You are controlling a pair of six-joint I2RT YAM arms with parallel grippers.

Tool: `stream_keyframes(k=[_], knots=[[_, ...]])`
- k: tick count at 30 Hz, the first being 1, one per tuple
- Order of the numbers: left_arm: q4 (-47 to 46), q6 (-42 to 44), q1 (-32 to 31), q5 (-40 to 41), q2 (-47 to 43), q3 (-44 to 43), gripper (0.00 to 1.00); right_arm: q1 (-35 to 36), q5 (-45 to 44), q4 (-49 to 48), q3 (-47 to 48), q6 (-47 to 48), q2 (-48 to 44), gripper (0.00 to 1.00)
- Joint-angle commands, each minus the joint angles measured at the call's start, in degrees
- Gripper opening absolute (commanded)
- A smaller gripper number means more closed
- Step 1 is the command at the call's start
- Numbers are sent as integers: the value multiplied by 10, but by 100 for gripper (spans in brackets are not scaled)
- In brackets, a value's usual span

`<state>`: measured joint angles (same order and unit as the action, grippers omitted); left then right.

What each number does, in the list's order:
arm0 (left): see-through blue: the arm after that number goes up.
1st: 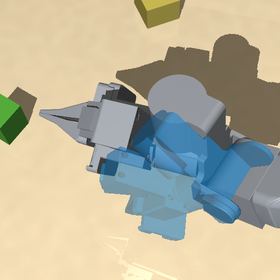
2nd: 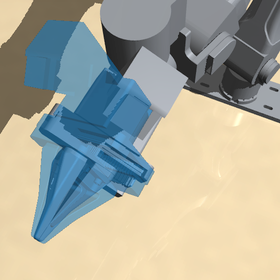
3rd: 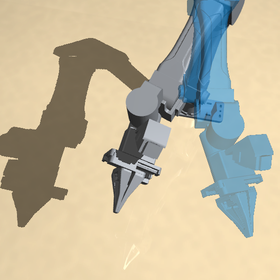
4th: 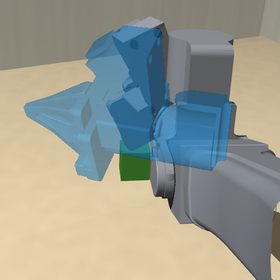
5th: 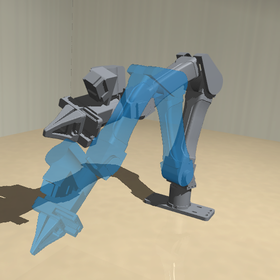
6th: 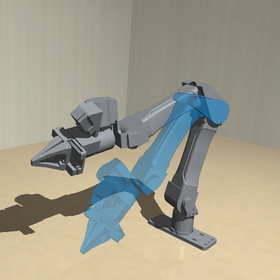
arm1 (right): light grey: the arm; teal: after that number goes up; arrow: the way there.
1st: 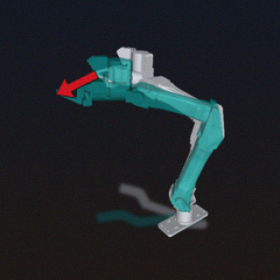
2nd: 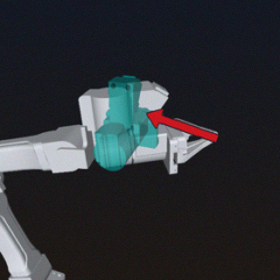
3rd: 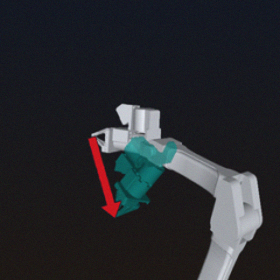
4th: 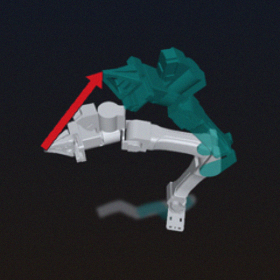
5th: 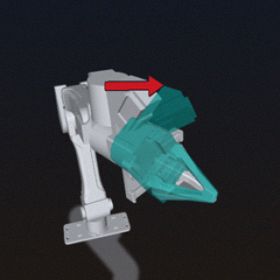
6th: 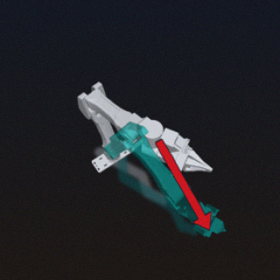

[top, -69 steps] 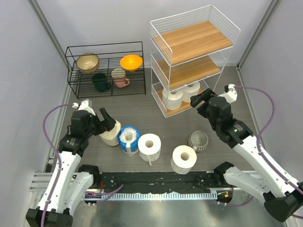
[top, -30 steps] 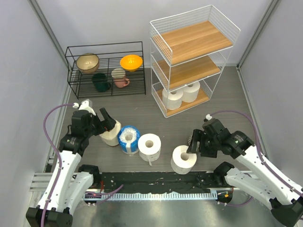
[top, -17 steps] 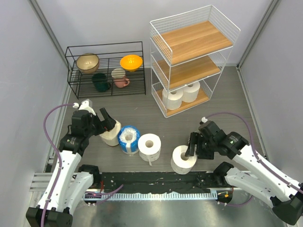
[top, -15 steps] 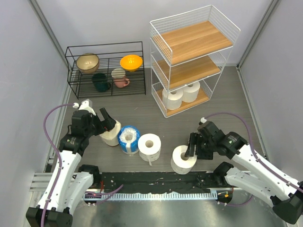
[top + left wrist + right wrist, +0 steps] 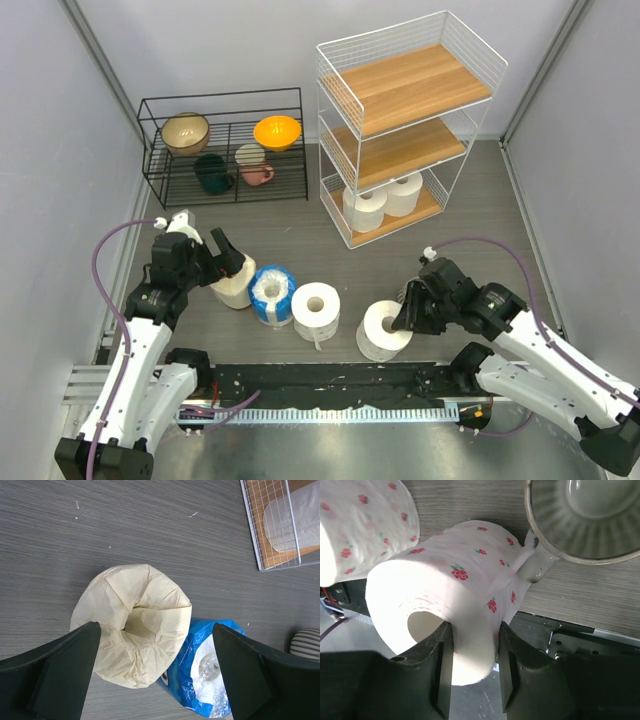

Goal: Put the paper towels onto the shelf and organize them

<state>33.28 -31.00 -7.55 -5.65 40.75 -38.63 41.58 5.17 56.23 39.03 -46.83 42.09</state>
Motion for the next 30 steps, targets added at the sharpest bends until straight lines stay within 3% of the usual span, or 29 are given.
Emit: stream_keyframes(k=[1, 4, 9, 17, 21, 25, 30], knots=[[-17, 4, -3, -9, 0, 0, 100, 2, -24, -46, 74, 4, -31, 31], [-17, 3, -2, -9, -1, 0, 100, 3, -53, -52, 123, 4, -39, 31], [-18, 3, -3, -11, 0, 0, 100, 2, -203, -60, 202, 17, -1, 32], [-17, 3, -2, -9, 3, 0, 100, -35, -267, -86, 344, 54, 115, 33], [-18, 3, -2, -13, 5, 0, 99, -130, -222, -91, 395, 93, 151, 33], [-19, 3, -2, -14, 2, 0, 100, -251, -94, -118, 422, 110, 187, 33], [-18, 3, -3, -15, 2, 0, 100, -292, -60, -150, 435, 108, 209, 33]])
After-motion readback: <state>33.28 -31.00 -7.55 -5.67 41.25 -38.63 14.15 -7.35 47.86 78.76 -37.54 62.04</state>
